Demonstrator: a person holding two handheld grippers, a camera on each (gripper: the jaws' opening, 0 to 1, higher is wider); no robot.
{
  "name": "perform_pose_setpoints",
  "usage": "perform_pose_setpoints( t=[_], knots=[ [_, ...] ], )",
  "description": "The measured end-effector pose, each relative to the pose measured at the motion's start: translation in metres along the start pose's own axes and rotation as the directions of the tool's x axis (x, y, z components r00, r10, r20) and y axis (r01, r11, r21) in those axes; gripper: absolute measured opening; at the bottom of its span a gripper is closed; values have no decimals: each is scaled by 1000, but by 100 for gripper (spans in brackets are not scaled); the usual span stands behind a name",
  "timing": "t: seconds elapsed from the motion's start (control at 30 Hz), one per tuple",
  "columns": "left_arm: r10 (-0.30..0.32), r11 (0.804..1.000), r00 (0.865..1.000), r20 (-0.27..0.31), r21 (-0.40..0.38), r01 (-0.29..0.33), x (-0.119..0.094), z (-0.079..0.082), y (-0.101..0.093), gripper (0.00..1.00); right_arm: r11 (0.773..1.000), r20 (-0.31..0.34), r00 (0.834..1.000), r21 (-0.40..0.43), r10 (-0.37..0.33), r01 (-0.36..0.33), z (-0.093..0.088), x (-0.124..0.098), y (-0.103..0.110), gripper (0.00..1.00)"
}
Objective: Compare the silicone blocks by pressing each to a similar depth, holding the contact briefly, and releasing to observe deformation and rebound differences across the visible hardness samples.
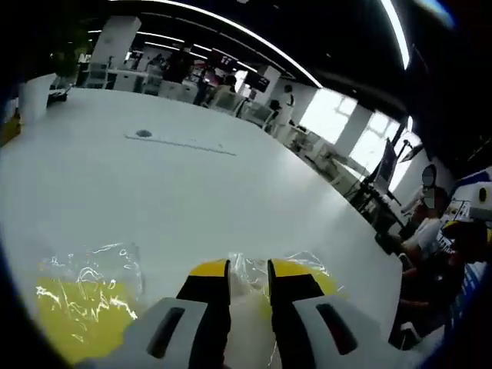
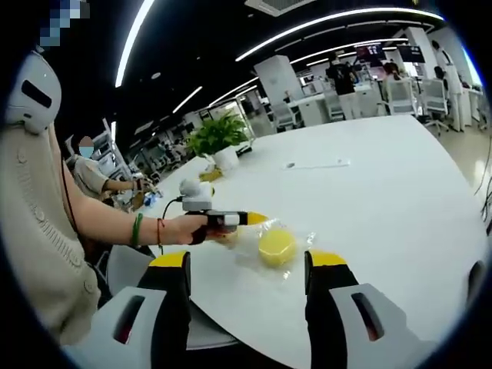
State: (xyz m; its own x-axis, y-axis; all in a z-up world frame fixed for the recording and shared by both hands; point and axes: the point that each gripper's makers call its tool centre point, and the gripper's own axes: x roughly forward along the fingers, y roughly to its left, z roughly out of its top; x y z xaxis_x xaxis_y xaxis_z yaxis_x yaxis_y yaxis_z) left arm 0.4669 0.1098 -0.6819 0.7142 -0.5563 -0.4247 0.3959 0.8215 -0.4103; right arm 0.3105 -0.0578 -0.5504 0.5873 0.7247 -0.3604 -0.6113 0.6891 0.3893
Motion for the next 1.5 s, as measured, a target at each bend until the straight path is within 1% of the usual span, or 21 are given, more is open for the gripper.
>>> perform_pose_setpoints(
  t=[0.07,0.13,0.17,0.27,0.4,0.47,0.5,0.53,0.73,0.8,0.87,0.97,1.0,1.03,1.07,1.2,1.3,1.37,1.4,1.43,1.5],
  knots=[
    [-16,1000,1000,3,19,16,-13,5,-4,27,1000,14,1000,-6,-3,3,4,0,4,58],
    [-35,997,999,8,67,34,-23,9,-7,35,1000,26,1000,-9,1,-1,6,1,8,60],
    [-47,996,999,6,82,46,-32,10,-10,39,1000,33,999,2,11,-11,8,2,13,62],
    [-79,992,997,-1,102,79,-56,11,-14,45,999,47,999,44,28,-30,10,4,24,67],
    [-114,987,993,12,117,112,-98,14,-19,49,999,44,999,47,26,-28,4,8,38,71],
    [-125,987,992,20,105,123,-122,14,-18,51,999,64,998,45,28,-31,4,9,45,72],
    [-128,987,992,21,103,125,-126,14,-19,51,998,81,996,52,31,-35,4,10,49,73],
    [-128,987,991,28,106,124,-141,14,-18,52,998,85,996,59,33,-38,3,11,53,74],
    [-107,989,991,81,110,98,-209,14,-10,56,997,129,990,54,54,-61,-7,22,79,87],
    [-88,993,993,81,80,81,-230,11,-5,57,995,106,991,52,76,-82,-16,27,91,84],
    [-81,995,993,88,73,74,-250,8,-2,54,995,87,992,43,88,-92,-23,31,99,80],
    [-78,995,992,104,75,71,-273,5,-1,40,993,79,991,29,110,-113,-30,38,113,75],
    [-77,996,991,109,64,70,-279,5,-1,37,992,78,989,13,123,-125,-32,39,118,70],
    [-77,996,990,121,54,71,-284,5,-1,36,991,82,988,6,131,-132,-33,40,122,65],
    [-77,996,988,132,44,71,-288,6,0,37,991,81,987,8,135,-136,-34,42,124,64],
    [-55,998,988,143,46,49,-304,0,4,44,985,54,984,17,172,-173,-44,51,137,70],
    [-51,998,989,140,54,44,-312,-7,4,46,982,41,982,13,186,-187,-50,54,143,73],
    [-60,997,988,145,52,53,-316,-9,2,46,979,60,977,1,204,-204,-48,53,149,73],
    [-79,996,986,147,52,72,-318,-11,-1,48,978,75,975,7,209,-211,-47,53,151,73],
    [-94,995,982,166,38,89,-319,-11,-3,50,978,91,974,5,208,-209,-45,53,152,73],
    [-90,996,982,164,38,85,-319,-15,-4,52,978,100,973,15,208,-210,-44,53,152,74]
  ],
)
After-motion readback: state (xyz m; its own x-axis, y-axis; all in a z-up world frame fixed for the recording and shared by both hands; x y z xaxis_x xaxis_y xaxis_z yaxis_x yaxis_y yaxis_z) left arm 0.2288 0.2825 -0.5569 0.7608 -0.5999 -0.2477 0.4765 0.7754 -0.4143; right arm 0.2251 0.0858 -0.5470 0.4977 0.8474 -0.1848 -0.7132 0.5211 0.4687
